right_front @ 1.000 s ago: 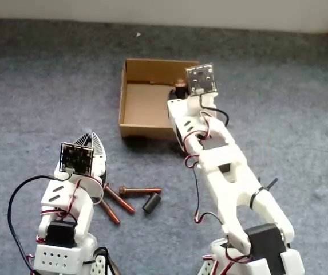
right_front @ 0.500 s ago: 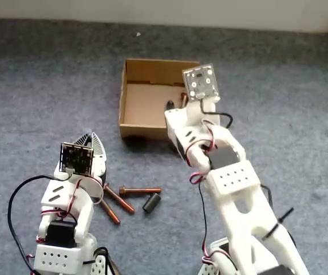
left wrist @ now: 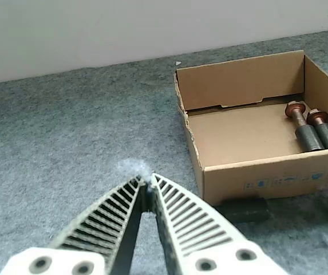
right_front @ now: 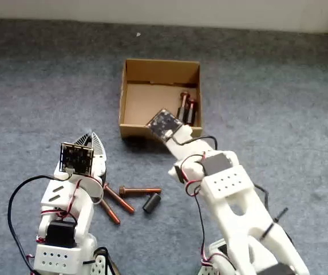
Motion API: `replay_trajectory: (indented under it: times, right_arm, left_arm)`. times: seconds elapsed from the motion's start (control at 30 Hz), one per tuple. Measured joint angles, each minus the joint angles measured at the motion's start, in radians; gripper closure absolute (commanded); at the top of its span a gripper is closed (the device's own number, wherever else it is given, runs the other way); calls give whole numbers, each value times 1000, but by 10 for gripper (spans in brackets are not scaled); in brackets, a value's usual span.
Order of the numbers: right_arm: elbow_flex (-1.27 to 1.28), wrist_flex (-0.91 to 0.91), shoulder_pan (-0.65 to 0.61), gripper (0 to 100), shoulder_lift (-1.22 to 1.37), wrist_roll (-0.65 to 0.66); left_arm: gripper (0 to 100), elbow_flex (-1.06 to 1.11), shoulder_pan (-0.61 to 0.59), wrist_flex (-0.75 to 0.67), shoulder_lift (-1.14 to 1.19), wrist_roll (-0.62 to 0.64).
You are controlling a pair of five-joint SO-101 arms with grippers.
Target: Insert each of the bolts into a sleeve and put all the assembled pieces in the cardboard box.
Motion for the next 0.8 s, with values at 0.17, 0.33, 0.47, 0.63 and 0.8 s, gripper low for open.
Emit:
replay_trajectory:
  times: [0.17, 0.33, 0.47, 0.63, 0.8]
  right_arm:
    - [-109, 6, 0, 842, 221, 49]
    - [-244, 6, 15, 842, 390, 57]
    - [-315, 6, 15, 842, 454, 57]
    - [-390, 6, 25, 842, 523, 57]
    - [-465, 6, 44, 845, 629, 57]
  left_arm:
    - [993, 0, 0, 0, 0, 0]
    - [993, 0, 0, 0, 0, 0]
    - [993, 0, 0, 0, 0, 0]
    - [993, 0, 0, 0, 0, 0]
    - [993, 0, 0, 0, 0, 0]
